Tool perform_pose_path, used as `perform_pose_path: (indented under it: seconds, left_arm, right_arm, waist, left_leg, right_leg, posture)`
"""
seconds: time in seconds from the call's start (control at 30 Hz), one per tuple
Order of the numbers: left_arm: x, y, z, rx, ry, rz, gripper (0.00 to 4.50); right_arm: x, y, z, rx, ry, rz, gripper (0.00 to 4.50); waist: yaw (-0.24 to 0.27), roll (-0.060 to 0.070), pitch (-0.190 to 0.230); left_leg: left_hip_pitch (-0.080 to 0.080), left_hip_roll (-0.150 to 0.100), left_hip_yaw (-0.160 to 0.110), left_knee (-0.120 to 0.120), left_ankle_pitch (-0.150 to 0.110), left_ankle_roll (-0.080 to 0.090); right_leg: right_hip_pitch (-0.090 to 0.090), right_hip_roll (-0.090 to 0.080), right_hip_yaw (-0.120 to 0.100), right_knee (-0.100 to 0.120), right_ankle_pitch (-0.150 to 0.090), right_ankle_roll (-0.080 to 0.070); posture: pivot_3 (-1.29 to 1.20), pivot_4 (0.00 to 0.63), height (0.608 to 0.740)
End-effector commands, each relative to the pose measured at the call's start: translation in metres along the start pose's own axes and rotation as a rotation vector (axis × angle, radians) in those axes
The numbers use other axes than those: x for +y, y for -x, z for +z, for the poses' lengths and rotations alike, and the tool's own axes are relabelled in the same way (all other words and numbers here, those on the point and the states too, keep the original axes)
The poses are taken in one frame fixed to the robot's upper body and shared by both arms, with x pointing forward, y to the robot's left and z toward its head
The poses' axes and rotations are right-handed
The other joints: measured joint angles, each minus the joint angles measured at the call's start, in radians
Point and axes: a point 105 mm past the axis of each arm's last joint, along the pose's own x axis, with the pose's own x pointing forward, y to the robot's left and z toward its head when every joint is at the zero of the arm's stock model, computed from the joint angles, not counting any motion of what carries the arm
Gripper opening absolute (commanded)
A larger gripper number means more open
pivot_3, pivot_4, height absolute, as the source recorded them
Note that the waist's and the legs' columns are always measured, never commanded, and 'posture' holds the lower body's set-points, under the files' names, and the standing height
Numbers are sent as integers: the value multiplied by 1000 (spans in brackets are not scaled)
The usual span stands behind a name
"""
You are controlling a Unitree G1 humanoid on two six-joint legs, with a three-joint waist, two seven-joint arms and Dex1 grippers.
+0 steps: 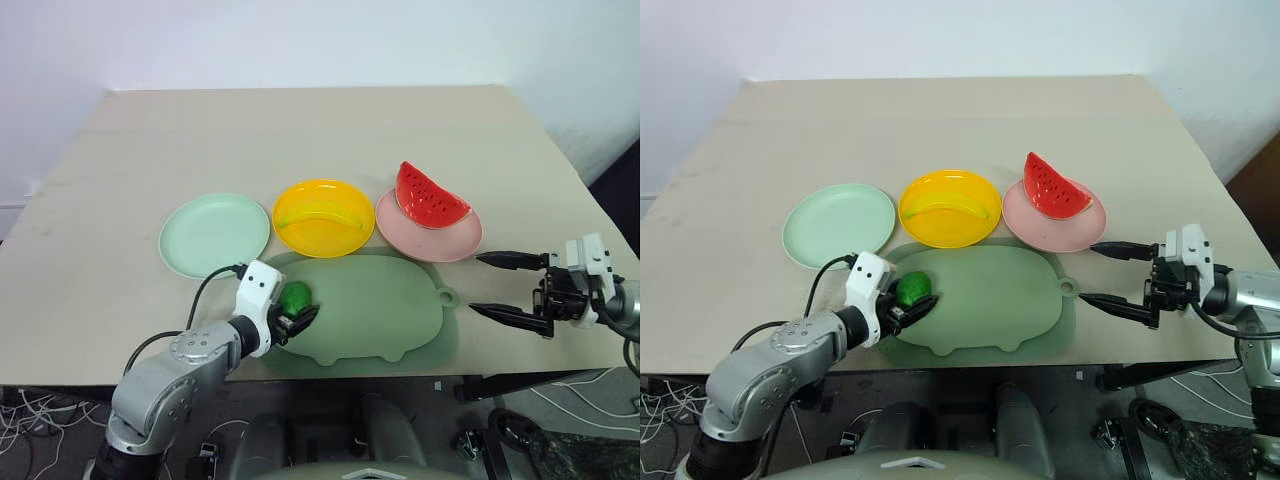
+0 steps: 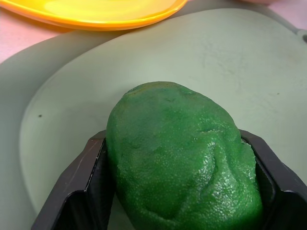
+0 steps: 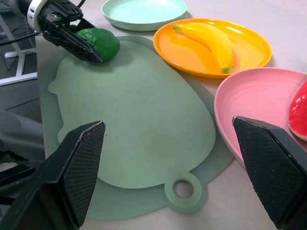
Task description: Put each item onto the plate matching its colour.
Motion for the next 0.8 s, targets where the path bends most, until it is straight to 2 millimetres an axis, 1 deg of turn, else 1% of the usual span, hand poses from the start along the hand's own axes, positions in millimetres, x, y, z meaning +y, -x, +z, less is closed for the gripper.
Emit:
perform_pose_path:
  seconds: [0.03, 0.17, 0.23, 0.3, 0.37, 0.47, 0.5, 0.53, 0.6, 0.7, 0.8]
  left_arm:
    - [-4, 0, -2, 8, -11, -19, 2935]
    - [-1, 5, 16, -99, -28, -63, 2935]
    - [7, 6, 29, -159, -37, -61, 2935]
    - [23, 7, 44, -219, -70, -39, 2935]
    - [37, 7, 54, -255, -92, 4, 2935]
    - [67, 8, 73, -310, -142, 102, 2935]
    - [81, 9, 77, -319, -182, 147, 2935]
    - [94, 10, 78, -322, -192, 189, 2935]
    - [112, 10, 79, -333, -213, 240, 2935]
    - [129, 8, 78, -338, -253, 297, 2935]
    - [141, 7, 77, -333, -243, 333, 2935]
  right_arm:
    - [1, -1, 9, -24, 33, 5, 4500]
    - [0, -2, 10, -27, 32, 3, 4500]
    - [-1, -3, 9, -22, 13, 5, 4500]
    - [-3, -5, 11, -30, 0, 1, 4500]
    - [-4, -6, 12, -34, -1, 1, 4500]
    - [-7, -10, 13, -37, 0, -1, 4500]
    - [-8, -11, 14, -40, 1, 1, 4500]
    - [-8, -13, 14, -43, 4, 3, 4500]
    - [-9, -16, 16, -51, 7, 5, 4500]
    - [-9, -18, 19, -64, 13, 7, 4500]
    - [-10, -18, 21, -67, 16, 6, 4500]
  waist:
    - [4, 0, 0]
    - [9, 0, 0]
    - [11, 0, 0]
    - [12, 0, 0]
    - [12, 0, 0]
    - [12, 0, 0]
    - [12, 0, 0]
    - [12, 0, 0]
    - [11, 0, 0]
    - [11, 0, 0]
    - [13, 0, 0]
  left_leg:
    - [0, 0, 0, 0, 0, 0]
    - [0, 0, 0, 0, 0, 0]
    - [0, 0, 0, 0, 0, 0]
    - [0, 0, 0, 1, 0, 0]
    - [0, 0, 0, 1, 0, 0]
    - [-1, 0, 0, 1, 0, 0]
    - [-1, 0, 0, 1, 0, 0]
    - [-1, 0, 0, 1, 0, 0]
    - [-1, 0, 1, 1, 0, 0]
    - [-1, 0, 2, 1, 0, 0]
    - [-1, -1, 2, 1, 0, 0]
  right_leg:
    - [0, 0, 0, 0, 0, 0]
    - [0, 0, 0, 0, 0, -1]
    - [0, 0, 0, 0, -1, -1]
    - [0, 0, 0, 0, -1, -1]
    - [0, 0, 0, 0, -1, -1]
    - [0, 0, 0, 0, 0, 0]
    - [0, 0, 0, 0, 1, 1]
    - [0, 0, 0, 0, 1, 2]
    - [0, 0, -1, 0, 1, 2]
    - [0, 0, -1, 0, 1, 2]
    - [-1, -1, -2, 0, 2, 2]
  posture:
    - [0, 150, 736]
    - [0, 150, 736]
    - [0, 150, 736]
    - [0, 150, 736]
    - [0, 150, 736]
    - [0, 150, 736]
    - [0, 150, 736]
    - [0, 150, 736]
    - [0, 150, 736]
    - [0, 150, 736]
    - [0, 150, 736]
